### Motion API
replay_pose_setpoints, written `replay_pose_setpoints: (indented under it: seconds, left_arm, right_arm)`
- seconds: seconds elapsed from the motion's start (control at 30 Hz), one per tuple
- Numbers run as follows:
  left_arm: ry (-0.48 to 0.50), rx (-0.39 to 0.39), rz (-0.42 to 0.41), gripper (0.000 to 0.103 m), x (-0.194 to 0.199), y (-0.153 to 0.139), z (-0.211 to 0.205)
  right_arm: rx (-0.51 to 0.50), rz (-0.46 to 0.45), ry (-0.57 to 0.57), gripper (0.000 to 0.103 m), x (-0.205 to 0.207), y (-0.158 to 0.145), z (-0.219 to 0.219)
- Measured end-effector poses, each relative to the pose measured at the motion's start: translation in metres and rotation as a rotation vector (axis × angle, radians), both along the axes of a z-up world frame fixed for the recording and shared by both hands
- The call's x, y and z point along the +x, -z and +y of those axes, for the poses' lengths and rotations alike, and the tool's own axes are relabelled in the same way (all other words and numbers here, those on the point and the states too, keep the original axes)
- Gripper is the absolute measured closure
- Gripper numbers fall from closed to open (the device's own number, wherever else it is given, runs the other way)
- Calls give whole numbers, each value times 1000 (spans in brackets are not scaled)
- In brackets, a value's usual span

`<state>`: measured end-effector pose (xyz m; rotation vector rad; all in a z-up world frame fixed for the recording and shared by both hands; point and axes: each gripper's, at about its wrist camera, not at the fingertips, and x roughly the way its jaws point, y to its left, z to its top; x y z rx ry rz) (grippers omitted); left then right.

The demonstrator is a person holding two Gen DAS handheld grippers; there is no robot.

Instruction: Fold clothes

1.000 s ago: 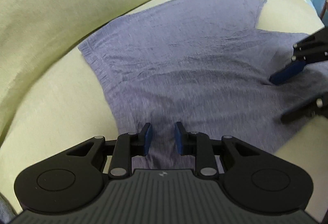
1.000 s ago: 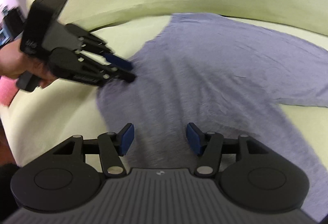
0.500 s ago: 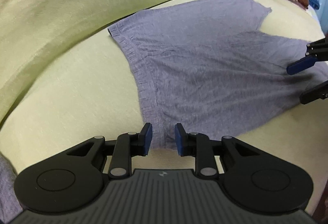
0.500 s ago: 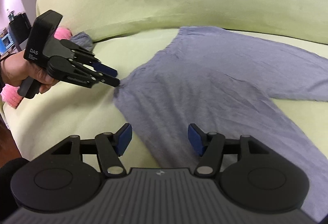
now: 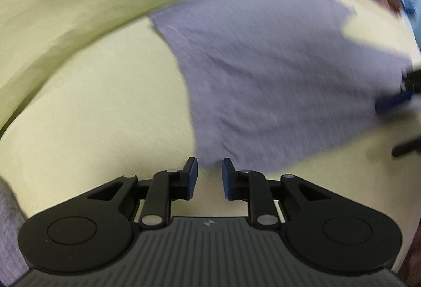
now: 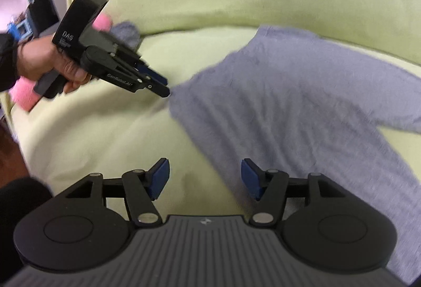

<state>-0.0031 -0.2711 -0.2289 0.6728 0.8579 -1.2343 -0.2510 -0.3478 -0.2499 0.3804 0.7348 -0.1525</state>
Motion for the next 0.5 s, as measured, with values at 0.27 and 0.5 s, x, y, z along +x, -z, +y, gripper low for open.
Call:
replay_pose_setpoints:
  seconds: [0.27,0.5]
  left_arm:
    - [84,70,-36,71,-14,18,-15]
    - [124,110,-88,73,-13,14,0]
  right_arm:
    - [55,26,-39,45,23,15,6]
    - [68,-22,-110,48,29,8,29]
